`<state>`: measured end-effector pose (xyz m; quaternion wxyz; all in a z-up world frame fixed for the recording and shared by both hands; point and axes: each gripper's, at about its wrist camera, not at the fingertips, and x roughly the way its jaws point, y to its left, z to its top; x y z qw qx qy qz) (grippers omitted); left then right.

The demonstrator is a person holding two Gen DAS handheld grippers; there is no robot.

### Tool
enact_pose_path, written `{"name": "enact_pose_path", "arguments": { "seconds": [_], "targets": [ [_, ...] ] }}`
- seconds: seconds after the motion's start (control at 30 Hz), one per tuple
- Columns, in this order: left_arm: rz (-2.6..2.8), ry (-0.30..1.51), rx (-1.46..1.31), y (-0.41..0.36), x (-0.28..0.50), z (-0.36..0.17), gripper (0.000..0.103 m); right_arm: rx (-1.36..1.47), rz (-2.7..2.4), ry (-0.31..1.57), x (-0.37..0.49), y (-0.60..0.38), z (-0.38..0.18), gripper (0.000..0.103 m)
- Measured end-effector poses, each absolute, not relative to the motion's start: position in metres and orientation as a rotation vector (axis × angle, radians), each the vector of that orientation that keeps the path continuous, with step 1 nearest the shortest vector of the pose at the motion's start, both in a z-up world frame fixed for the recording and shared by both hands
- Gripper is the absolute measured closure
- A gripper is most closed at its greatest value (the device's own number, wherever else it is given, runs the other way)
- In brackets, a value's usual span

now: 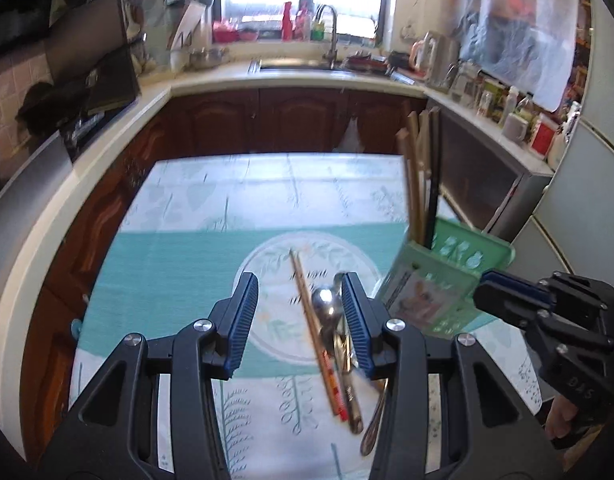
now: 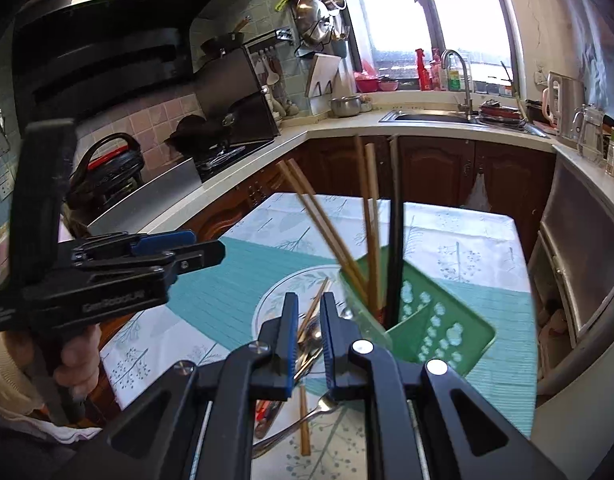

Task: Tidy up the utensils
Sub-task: 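Move both grippers back over the remaining chopsticks and spoons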

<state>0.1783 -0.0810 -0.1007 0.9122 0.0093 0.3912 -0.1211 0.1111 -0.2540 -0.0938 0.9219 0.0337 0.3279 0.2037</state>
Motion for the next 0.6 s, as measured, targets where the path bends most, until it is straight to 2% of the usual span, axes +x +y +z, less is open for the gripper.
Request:
{"name": "enact_pose_path", "arguments": {
  "seconds": [0.43, 0.53, 0.6],
  "targets": [
    [-0.315, 1.212, -0.016, -0.067, 0.251, -0.205, 0.063, 0.112, 0.419, 0.849, 0.119, -0.232, -0.154, 0.092],
    [-0.311, 1.3, -0.022, -0.076, 0.271, -0.227, 0.072, 0.129, 0.415, 0.878, 0.122, -0.233, -0.164, 0.092],
    [-0.321, 1.349, -0.045, -0.078, 0.281, -0.238, 0.073, 0.138, 0.414, 0.891, 0.122, -0.232, -0.17, 0.092]
  ]
}}
